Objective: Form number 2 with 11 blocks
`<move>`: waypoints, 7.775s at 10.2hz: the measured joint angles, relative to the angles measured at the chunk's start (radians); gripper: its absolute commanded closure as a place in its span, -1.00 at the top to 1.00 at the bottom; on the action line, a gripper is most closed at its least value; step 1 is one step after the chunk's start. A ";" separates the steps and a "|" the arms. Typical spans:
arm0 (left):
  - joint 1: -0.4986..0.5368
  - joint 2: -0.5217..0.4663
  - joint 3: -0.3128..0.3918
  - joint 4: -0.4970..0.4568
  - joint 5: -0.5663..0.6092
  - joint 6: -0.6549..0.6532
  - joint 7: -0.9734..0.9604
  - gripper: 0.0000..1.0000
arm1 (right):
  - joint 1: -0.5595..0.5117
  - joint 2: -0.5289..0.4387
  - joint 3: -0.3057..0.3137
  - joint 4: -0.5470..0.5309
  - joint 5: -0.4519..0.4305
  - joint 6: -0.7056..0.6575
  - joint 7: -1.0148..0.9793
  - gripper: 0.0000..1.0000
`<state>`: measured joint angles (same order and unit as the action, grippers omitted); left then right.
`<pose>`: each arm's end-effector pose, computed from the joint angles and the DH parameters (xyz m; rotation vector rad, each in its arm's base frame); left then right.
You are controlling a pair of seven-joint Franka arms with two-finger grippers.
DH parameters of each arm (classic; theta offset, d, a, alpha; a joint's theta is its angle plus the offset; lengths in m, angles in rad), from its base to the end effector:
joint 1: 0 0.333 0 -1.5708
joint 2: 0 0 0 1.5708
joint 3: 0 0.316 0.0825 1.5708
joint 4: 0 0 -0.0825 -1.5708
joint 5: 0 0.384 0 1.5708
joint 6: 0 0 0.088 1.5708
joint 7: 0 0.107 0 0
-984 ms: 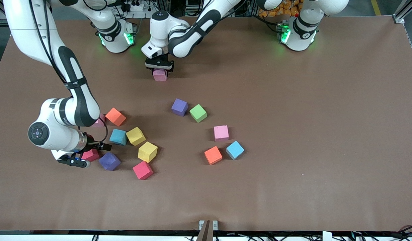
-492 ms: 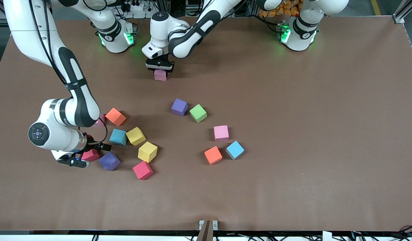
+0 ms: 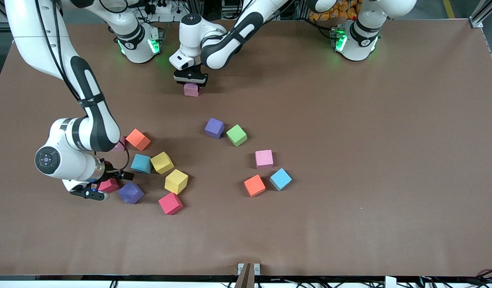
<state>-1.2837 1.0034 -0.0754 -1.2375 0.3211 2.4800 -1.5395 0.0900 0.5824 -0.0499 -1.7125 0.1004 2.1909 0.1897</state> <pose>0.1781 -0.7532 0.1776 2.9081 -0.0100 0.2867 0.6608 0.0331 0.2438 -3.0821 0.3176 0.1672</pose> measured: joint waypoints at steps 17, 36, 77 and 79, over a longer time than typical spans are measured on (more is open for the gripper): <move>0.149 -0.366 -0.100 -0.545 0.023 0.034 0.052 -0.19 | 0.072 0.015 0.005 -0.100 0.009 0.002 0.085 1.00; 0.148 -0.358 -0.104 -0.623 0.055 0.099 -0.035 0.85 | 0.083 -0.040 -0.003 -0.156 0.033 0.087 0.100 -1.00; 0.984 -0.285 -0.291 -0.378 -0.105 -0.071 1.071 0.81 | 0.930 -0.207 0.130 -0.216 -0.065 -0.002 -0.076 -1.00; 0.983 -0.258 -0.285 -0.348 -0.121 -0.071 1.028 0.79 | 0.848 -0.206 0.217 -0.252 -0.169 0.007 -0.249 -1.00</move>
<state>-0.3006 0.7453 -0.3606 -1.5851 0.2002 2.4089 -0.5113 0.9381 0.3768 0.1669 -1.9641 -0.0691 2.1983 -0.0597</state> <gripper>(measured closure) 0.093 0.471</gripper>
